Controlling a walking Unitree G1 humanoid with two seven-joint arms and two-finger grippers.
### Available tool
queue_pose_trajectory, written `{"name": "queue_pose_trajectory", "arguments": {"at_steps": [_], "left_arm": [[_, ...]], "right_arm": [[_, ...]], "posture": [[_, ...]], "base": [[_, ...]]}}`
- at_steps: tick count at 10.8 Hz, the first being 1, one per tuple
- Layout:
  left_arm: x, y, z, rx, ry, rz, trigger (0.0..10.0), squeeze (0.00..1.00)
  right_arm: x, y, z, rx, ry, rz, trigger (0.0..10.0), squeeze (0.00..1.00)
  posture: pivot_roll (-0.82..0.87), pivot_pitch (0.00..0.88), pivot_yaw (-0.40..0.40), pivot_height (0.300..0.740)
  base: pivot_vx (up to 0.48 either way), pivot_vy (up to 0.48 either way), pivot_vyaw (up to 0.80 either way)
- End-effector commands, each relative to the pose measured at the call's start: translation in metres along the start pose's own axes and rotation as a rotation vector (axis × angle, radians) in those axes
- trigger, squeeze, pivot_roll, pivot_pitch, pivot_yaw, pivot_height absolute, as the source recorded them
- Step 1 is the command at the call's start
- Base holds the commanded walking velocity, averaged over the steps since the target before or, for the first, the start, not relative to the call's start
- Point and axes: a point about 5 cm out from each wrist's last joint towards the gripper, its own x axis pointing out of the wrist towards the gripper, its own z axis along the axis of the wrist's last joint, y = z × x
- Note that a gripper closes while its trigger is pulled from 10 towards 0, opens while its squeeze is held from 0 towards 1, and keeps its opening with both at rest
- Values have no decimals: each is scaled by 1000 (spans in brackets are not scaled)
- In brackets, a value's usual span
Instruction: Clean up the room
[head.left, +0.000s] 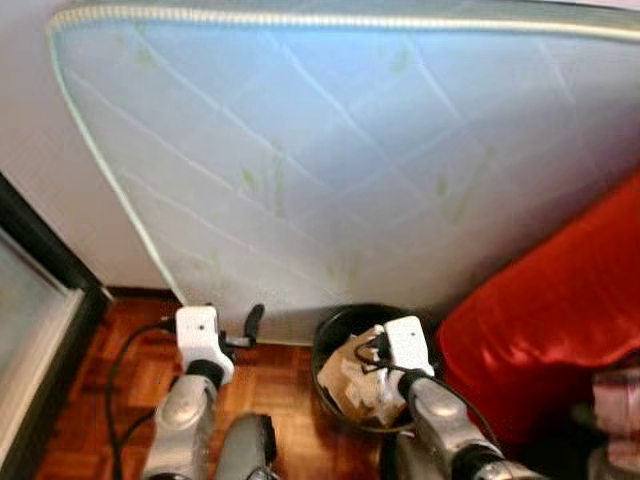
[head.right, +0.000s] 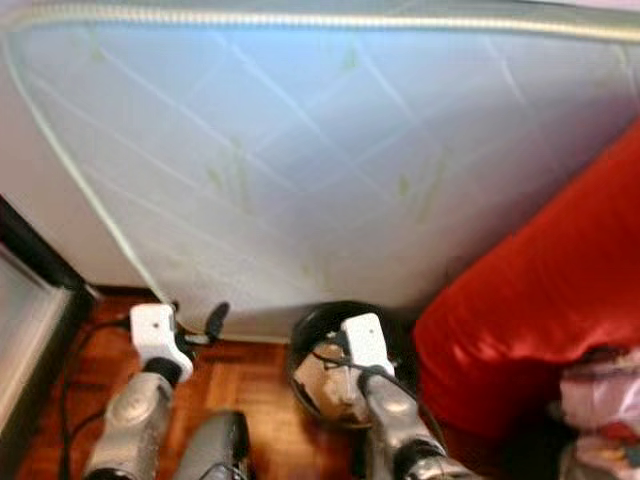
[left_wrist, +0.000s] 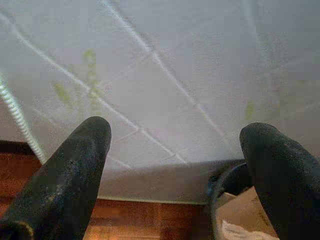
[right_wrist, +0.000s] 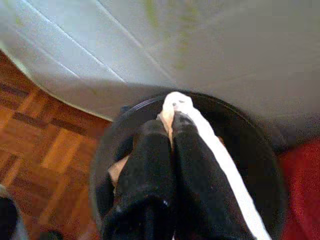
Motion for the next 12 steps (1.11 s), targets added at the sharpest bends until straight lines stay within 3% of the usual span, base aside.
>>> {"name": "queue_pose_trajectory", "arguments": {"at_steps": [1,6,8,12], "left_arm": [[-3,0,-1,-7,12,0,10000,0],[-11,-9,28,-14,-58,-29,10000,0],[-16,-8,35,-9,-65,-24,10000,0],[-24,-5,43,-1,-62,-4,10000,0]], "right_arm": [[-1,0,-4,0,26,-5,10000,0],[11,-1,20,58,29,11,10000,0],[15,-3,34,132,-17,34,10000,0],[25,3,82,194,-179,85,10000,0]], "posture": [[142,194,-10,610],[195,282,-27,610],[221,311,-32,610],[228,328,-37,610]], "base": [[0,0,0],[0,0,0],[0,0,0],[0,0,0]]}}
